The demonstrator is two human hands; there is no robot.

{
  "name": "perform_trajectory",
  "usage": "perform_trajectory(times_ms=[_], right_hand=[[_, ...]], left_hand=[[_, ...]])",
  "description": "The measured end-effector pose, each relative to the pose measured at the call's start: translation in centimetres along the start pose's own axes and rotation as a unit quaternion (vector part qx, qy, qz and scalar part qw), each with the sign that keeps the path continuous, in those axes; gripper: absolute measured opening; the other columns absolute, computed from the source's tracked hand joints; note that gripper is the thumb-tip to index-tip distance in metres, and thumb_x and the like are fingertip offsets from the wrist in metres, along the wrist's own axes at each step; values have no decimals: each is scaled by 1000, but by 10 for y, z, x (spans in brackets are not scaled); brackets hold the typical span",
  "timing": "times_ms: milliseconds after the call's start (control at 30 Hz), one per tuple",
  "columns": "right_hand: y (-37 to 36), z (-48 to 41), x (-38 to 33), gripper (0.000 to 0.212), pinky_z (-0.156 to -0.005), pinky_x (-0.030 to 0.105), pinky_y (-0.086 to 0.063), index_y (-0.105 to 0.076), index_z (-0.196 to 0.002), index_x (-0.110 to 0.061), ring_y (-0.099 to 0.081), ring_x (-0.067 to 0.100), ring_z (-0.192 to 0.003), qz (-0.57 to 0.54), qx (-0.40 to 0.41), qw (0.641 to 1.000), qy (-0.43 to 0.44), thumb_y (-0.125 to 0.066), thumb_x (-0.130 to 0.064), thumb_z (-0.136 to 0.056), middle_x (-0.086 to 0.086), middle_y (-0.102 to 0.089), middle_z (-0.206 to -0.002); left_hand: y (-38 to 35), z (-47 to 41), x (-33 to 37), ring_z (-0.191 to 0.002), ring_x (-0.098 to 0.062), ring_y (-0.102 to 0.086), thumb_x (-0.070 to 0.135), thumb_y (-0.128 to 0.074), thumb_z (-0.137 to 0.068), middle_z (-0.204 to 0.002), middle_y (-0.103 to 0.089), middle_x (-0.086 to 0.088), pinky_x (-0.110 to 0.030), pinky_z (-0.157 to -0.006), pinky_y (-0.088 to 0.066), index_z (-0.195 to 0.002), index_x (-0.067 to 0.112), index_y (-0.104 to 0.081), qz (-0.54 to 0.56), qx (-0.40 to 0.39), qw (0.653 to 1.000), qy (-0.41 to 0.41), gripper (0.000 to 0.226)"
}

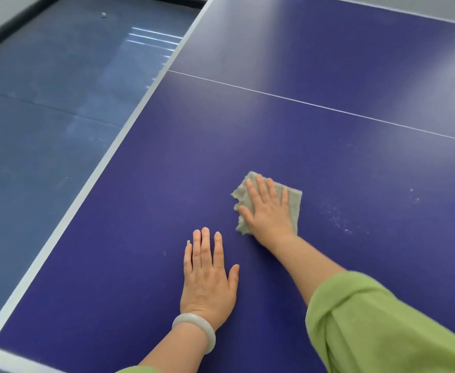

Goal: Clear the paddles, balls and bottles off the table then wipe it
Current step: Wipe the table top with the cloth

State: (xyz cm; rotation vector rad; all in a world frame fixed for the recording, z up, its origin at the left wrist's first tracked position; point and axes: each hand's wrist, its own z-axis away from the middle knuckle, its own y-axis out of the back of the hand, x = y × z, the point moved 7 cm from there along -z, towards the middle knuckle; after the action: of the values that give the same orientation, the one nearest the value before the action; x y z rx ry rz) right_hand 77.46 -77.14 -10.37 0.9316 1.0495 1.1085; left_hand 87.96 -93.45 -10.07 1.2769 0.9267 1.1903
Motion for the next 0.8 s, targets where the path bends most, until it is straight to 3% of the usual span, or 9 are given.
perform_trajectory(times_ms=[133,233,333,400,533,600,700,767,800], right_hand=[[10,-6,38,66,-120,50,10,9,-155,-28,17,19,-149,-37,13,989,-142,-17,-55,-101,-3,16,-163],[-3,31,-5,62,-119,46,12,6,-155,-30,16,19,-149,15,23,999,24,-6,-50,-98,-5,14,-163],[-15,74,-13,59,-119,44,10,0,-155,-35,14,13,-149,42,8,988,147,-11,-49,-99,-11,10,-163],[-18,88,21,60,-120,42,10,4,-154,-38,16,10,-149,42,11,995,90,-9,-51,-97,-13,12,-162],[-22,122,68,65,-121,47,3,5,-155,-30,10,15,-150,19,81,981,-176,-4,-51,-95,-4,7,-164],[-31,142,38,65,-120,50,-3,-2,-157,-24,1,20,-151,25,90,987,-131,-13,-47,-97,1,-1,-164],[-42,177,18,60,-118,49,-11,-11,-157,-23,-7,21,-151,60,71,995,36,-15,-46,-101,0,-7,-164],[-43,197,64,60,-118,48,-10,-9,-157,-26,-6,18,-151,73,64,995,9,-6,-50,-101,-3,-5,-164],[-40,209,99,61,-119,48,-8,-5,-156,-29,-3,17,-151,61,71,993,-74,-2,-52,-100,-5,-3,-164]], left_hand=[[-1,0,0,-149,-36,-17,51,-25,-94,-158,-25,-20,-51,-118,-16,-151,6,-30,-2,-6,1000,0,73],[-1,0,-1,-149,-37,-17,50,-26,-94,-158,-24,-21,-52,-118,-17,-151,5,-30,5,-3,1000,-2,73],[-1,0,0,-149,-36,-17,51,-25,-94,-158,-24,-21,-52,-117,-17,-152,5,-28,11,-1,1000,-4,74],[-1,0,0,-149,-36,-17,51,-24,-94,-158,-25,-20,-51,-117,-17,-151,5,-29,15,-2,1000,-1,74],[-1,0,-1,-149,-35,-15,52,-21,-94,-158,-24,-20,-50,-118,-15,-152,6,-29,12,-7,1000,1,74],[-1,0,-1,-149,-35,-14,52,-20,-94,-159,-23,-19,-50,-119,-14,-152,6,-28,8,-9,1000,2,75],[-1,1,-1,-149,-34,-14,53,-19,-94,-159,-23,-19,-50,-119,-15,-152,6,-28,9,-6,1000,4,75],[-1,1,-1,-150,-34,-12,53,-16,-94,-159,-21,-19,-49,-120,-14,-153,7,-26,3,-6,1000,5,75],[-2,1,-1,-150,-34,-11,53,-15,-94,-160,-20,-18,-49,-120,-13,-153,8,-25,0,-4,1000,5,75]])
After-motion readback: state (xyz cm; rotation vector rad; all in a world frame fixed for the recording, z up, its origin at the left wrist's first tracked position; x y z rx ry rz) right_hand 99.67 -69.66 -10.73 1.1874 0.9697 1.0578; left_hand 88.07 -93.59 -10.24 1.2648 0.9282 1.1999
